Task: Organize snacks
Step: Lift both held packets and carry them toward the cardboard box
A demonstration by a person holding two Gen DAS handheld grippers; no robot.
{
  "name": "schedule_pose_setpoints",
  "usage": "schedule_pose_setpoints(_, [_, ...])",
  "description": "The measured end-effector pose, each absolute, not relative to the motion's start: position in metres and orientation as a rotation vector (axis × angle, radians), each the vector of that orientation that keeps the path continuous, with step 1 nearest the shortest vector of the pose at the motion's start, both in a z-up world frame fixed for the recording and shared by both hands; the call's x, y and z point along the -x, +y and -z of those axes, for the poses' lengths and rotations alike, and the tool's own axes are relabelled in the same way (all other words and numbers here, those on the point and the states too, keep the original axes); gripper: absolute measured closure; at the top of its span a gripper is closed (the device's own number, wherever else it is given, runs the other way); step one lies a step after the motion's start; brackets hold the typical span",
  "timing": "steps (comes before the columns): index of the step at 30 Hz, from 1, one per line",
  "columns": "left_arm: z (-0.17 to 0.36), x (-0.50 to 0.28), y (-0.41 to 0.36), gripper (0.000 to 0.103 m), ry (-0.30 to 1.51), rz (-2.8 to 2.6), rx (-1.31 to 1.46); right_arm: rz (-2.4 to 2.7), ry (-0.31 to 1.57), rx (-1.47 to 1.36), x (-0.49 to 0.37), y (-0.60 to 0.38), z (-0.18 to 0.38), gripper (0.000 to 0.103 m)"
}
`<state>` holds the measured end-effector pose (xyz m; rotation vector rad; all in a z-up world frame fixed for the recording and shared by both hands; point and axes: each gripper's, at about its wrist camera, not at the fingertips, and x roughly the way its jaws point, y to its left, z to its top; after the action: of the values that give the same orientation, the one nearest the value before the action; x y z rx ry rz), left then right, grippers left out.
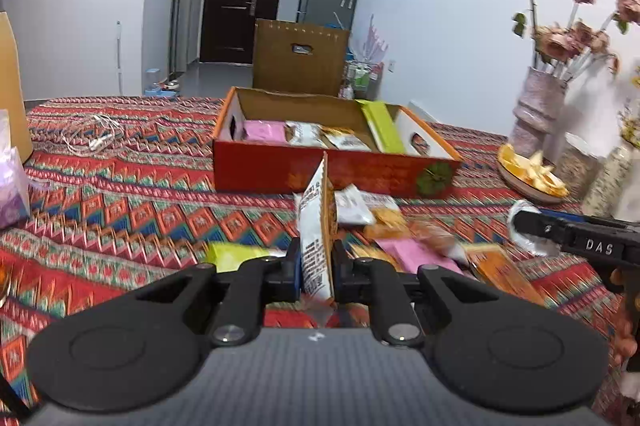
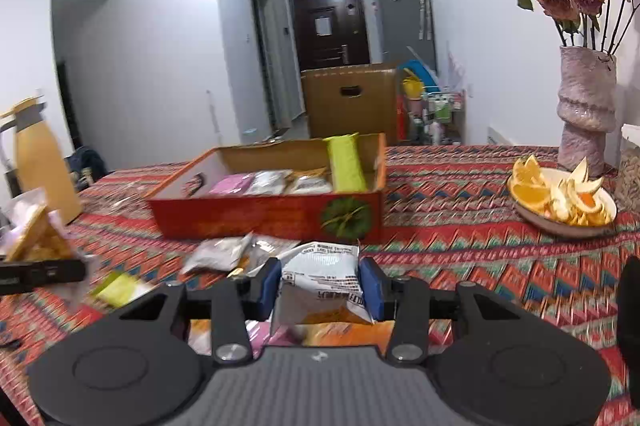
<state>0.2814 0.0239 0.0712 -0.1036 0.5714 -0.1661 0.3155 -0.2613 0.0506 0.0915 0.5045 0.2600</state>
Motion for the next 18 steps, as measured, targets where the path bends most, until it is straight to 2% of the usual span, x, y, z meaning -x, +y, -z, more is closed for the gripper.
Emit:
schedule_pose_setpoints(7, [-0.067,-0.234,0.004,0.088,0.591,0.231,0.089,-0.328,0.52,-0.071,-0.246,-0.242,-0.049,0.06])
schedule_pose_setpoints(18, [-0.07,-0.19,-0.007,0.088,0.572,0.258,0.079,-0.352,0.519,-0.073,-0.192,-0.235,-0.045,0.06])
